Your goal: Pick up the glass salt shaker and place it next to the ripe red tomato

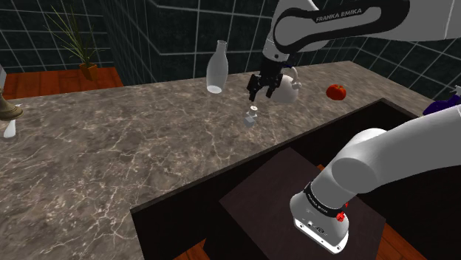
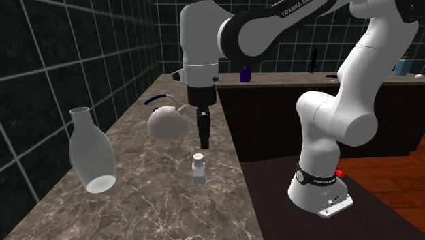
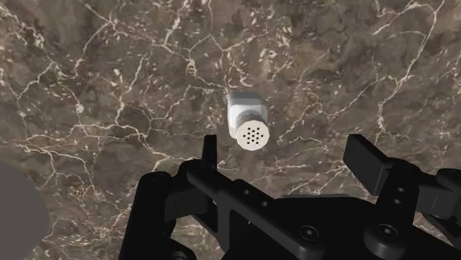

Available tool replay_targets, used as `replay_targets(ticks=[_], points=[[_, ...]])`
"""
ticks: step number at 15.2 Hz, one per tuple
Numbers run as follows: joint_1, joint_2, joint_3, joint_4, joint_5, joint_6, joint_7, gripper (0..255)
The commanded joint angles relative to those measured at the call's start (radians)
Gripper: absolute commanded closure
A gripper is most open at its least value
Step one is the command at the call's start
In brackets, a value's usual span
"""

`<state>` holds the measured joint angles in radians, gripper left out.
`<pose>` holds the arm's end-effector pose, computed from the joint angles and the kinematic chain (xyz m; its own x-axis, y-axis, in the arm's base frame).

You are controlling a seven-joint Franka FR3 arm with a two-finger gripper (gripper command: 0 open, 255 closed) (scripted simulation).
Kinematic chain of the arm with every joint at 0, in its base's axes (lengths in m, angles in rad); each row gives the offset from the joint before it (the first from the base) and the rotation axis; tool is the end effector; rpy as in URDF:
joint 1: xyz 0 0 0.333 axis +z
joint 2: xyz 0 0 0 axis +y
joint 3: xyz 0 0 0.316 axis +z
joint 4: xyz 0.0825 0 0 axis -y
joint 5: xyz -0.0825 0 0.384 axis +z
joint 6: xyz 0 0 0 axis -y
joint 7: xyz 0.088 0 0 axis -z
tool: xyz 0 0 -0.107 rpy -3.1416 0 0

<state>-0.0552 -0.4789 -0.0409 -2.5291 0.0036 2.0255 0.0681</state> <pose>0.3899 -0.0376 0.4383 0.9868 -0.1600 -0.0265 -0.1605 -0.9868 -0.0203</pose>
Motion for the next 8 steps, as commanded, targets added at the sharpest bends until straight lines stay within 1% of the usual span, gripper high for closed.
replay_targets(ticks=[1,2,3,8], points=[[-0.007,0.067,-0.007,0.003,-0.012,0.071,-0.010,0],[-0.010,0.102,-0.010,0.005,-0.017,0.107,-0.013,0],[-0.010,0.105,-0.010,0.005,-0.018,0.111,-0.014,0],[-0.010,0.141,-0.011,-0.036,-0.017,0.187,-0.015,0]])
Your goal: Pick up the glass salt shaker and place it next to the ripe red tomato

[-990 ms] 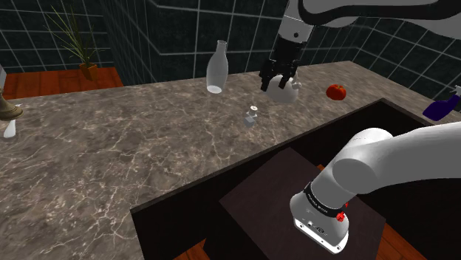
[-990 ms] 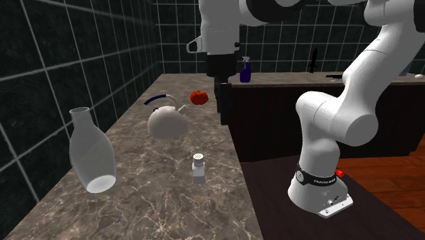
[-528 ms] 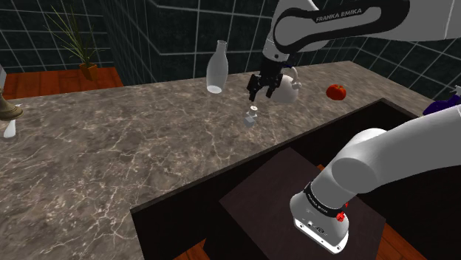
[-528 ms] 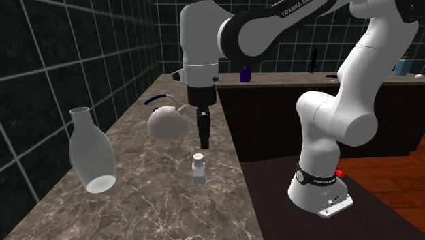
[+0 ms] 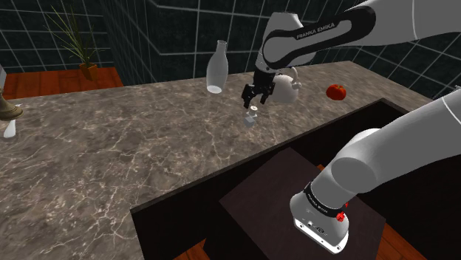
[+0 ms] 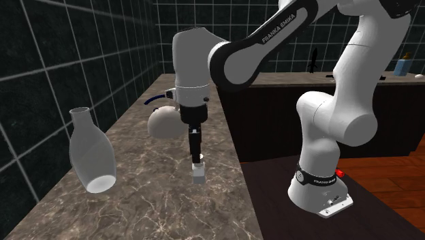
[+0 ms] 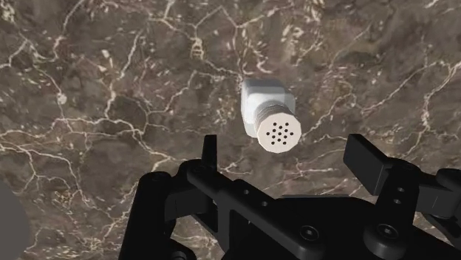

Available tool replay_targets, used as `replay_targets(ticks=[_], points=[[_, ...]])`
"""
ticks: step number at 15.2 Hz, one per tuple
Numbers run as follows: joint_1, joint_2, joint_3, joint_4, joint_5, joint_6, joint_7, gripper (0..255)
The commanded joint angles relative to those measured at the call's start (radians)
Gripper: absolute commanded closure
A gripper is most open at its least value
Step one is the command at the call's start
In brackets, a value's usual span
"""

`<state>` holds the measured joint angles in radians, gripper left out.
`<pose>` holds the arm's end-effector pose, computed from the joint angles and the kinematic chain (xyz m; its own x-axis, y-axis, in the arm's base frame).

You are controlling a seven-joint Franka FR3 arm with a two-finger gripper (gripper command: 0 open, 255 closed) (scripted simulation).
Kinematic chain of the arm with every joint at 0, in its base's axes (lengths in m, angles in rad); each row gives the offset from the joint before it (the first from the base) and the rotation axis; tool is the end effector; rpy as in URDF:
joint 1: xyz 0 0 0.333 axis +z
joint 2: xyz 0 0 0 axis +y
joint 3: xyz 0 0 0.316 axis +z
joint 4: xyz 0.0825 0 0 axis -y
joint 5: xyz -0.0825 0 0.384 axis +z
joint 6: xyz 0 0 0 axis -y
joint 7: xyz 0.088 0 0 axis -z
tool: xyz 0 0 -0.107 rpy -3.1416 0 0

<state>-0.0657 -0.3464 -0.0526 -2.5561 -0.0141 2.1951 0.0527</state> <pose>0.4113 -0.0491 0.3870 0.9872 -0.1587 -0.0153 -0.1588 -0.9873 -0.0057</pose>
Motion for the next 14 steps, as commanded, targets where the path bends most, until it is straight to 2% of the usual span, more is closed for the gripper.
replay_targets(ticks=[1,2,10,11,14], points=[[0.001,0.016,0.000,-0.016,0.001,0.033,0.001,0],[0.001,0.029,0.000,-0.028,0.001,0.058,0.000,0],[0.001,0.029,0.000,-0.028,0.001,0.057,0.000,0],[0.001,0.029,0.000,-0.028,0.001,0.057,0.000,255],[0.001,0.029,0.000,-0.028,0.001,0.058,0.000,255]])
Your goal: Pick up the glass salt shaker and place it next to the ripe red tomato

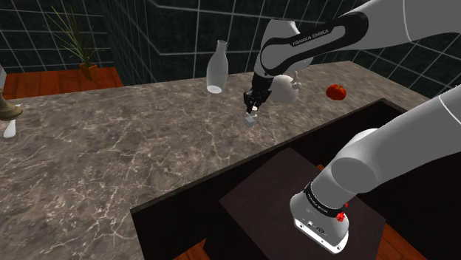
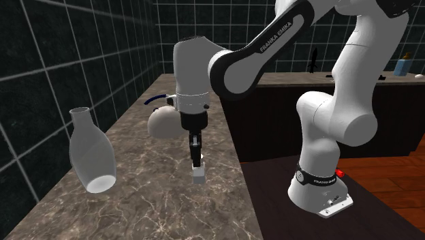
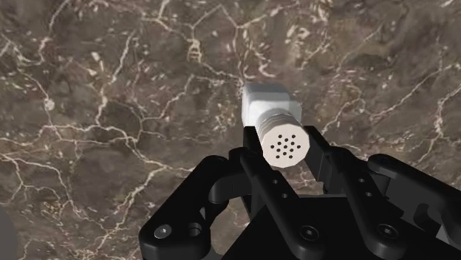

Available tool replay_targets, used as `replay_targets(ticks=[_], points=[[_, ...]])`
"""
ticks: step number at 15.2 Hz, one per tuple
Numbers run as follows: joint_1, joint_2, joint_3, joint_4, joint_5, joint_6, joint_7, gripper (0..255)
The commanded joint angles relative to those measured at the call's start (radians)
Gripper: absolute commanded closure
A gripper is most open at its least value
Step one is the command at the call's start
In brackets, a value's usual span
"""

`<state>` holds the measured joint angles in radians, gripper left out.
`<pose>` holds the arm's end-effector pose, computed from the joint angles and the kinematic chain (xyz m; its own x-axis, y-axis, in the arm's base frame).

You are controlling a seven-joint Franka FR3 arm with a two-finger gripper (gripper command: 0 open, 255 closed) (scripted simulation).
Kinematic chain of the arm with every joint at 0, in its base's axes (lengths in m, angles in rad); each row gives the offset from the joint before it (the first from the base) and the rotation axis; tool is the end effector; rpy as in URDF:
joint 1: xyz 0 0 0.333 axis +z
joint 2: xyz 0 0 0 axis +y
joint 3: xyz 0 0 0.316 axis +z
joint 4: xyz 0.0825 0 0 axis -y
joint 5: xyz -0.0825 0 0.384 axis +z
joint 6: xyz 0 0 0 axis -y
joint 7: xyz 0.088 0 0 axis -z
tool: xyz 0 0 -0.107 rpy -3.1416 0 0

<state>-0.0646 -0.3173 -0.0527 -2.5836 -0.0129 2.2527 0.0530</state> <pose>0.4112 -0.0483 0.3679 0.9872 -0.1586 -0.0142 -0.1587 -0.9873 -0.0058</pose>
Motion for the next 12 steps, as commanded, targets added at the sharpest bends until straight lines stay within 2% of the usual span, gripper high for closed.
replay_targets(ticks=[1,6,12], points=[[0.000,0.000,0.000,0.000,0.000,0.000,0.000,255],[0.000,0.000,0.000,0.000,0.000,0.000,0.000,255],[0.000,-0.047,0.002,0.045,-0.001,-0.093,0.002,255]])
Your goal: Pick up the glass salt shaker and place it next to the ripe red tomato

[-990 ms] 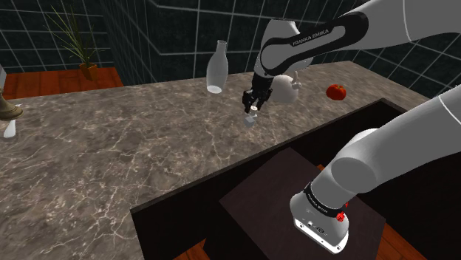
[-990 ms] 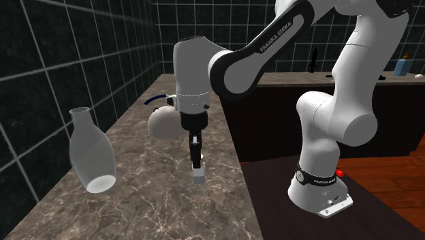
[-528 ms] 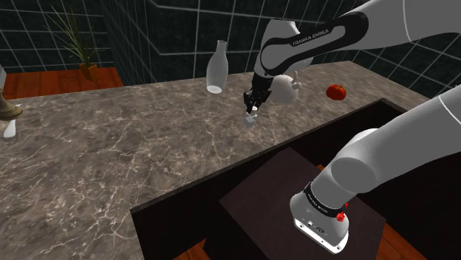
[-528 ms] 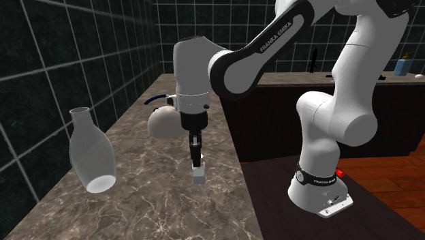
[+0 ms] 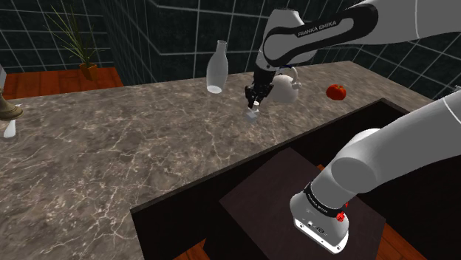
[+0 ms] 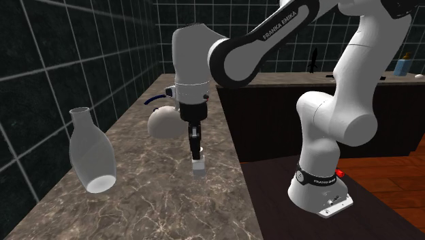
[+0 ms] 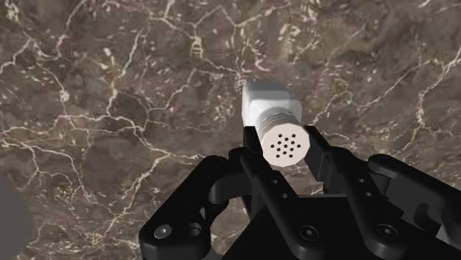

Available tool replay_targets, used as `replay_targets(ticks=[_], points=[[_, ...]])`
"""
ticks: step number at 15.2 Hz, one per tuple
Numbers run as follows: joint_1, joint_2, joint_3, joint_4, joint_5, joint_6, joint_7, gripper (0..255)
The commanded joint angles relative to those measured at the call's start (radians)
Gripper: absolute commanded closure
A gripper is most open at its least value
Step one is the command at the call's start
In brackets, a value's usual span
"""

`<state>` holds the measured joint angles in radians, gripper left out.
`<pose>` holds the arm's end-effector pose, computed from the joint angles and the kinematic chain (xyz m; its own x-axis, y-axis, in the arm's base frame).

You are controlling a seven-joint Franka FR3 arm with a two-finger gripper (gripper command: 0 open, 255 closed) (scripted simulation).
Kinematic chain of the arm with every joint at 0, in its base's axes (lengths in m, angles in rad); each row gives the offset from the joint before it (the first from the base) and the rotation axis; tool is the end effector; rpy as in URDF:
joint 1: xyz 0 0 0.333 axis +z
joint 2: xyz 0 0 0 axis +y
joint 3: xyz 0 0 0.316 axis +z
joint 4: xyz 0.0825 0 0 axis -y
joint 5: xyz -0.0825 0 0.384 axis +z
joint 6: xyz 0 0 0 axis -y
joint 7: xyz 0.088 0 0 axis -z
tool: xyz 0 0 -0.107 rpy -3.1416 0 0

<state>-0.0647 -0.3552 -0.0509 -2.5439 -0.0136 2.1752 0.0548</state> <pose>0.4120 -0.0481 0.3944 0.9872 -0.1586 -0.0142 -0.1587 -0.9873 -0.0058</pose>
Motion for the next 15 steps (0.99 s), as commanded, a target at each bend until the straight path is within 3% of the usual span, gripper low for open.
replay_targets(ticks=[1,15], points=[[0.000,-0.016,0.000,0.014,-0.001,-0.030,0.000,255],[0.000,-0.084,0.004,0.151,-0.001,-0.235,0.002,255]])
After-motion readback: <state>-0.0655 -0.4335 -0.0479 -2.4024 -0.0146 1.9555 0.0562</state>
